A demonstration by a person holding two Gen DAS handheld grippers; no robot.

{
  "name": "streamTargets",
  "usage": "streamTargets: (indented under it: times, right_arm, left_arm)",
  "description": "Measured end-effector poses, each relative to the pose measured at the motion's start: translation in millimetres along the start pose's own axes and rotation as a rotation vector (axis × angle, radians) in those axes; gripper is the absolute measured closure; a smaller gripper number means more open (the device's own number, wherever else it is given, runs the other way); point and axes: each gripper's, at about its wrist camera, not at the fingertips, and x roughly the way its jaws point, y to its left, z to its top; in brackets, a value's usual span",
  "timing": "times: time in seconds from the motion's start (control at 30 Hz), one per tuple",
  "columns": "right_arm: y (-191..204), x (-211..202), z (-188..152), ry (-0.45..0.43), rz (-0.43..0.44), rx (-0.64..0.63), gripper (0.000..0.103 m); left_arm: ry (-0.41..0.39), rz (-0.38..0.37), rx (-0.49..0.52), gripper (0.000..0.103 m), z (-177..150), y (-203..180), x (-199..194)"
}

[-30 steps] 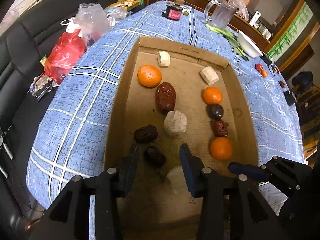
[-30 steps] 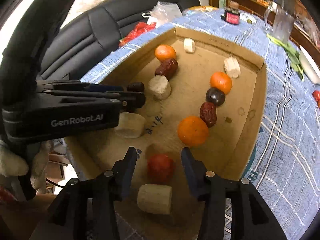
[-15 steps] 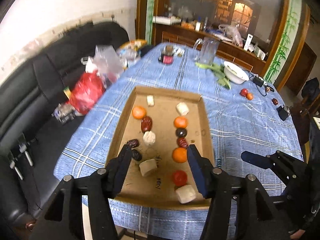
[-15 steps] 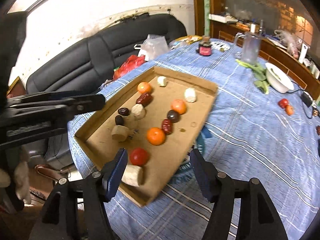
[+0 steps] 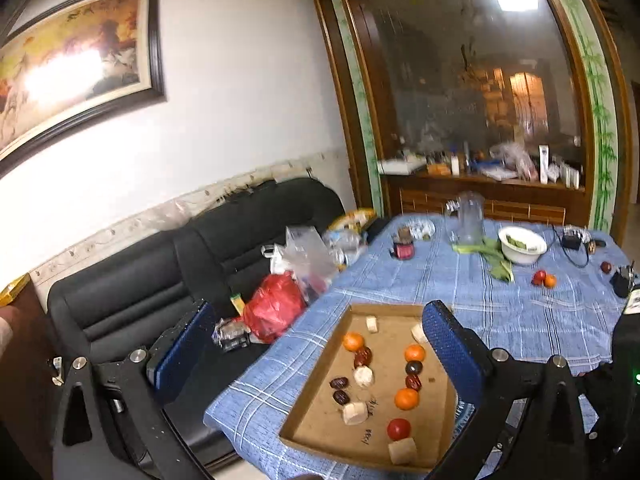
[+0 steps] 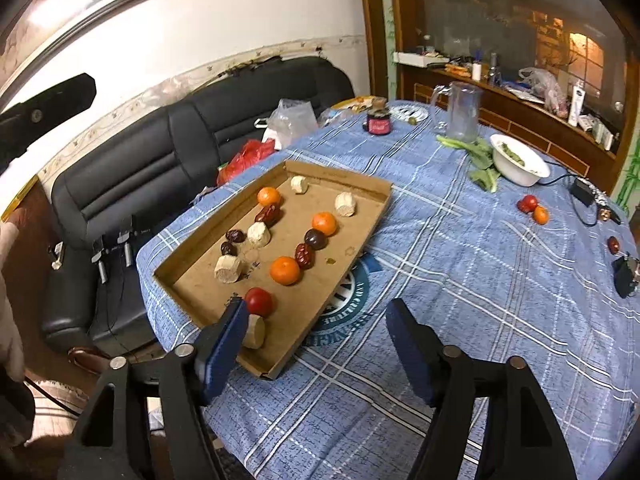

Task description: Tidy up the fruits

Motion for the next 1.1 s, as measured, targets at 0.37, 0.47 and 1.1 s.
streamTargets:
  times: [0.37, 0.47, 1.1]
  right_arm:
    - [-24.8, -2.7, 14.7, -0.020, -0.123, 0.135, 0.014]
    - [-20.4, 6.1, 9.3, 0.001, -0.140, 0.116, 0.014]
    - [0.2, 47.8, 7.0, 0.086, -0.159, 0.108, 0.014]
  left_arm:
    - [0.236, -0.141, -0.119, 0.000, -26.4, -5.5, 28.4]
    - [0.297, -0.136, -0.143, 0.000, -37.0, -1.6, 41.5]
    - [0.401, -0.144, -0.065, 0.000, -56.0, -0.8, 82.2]
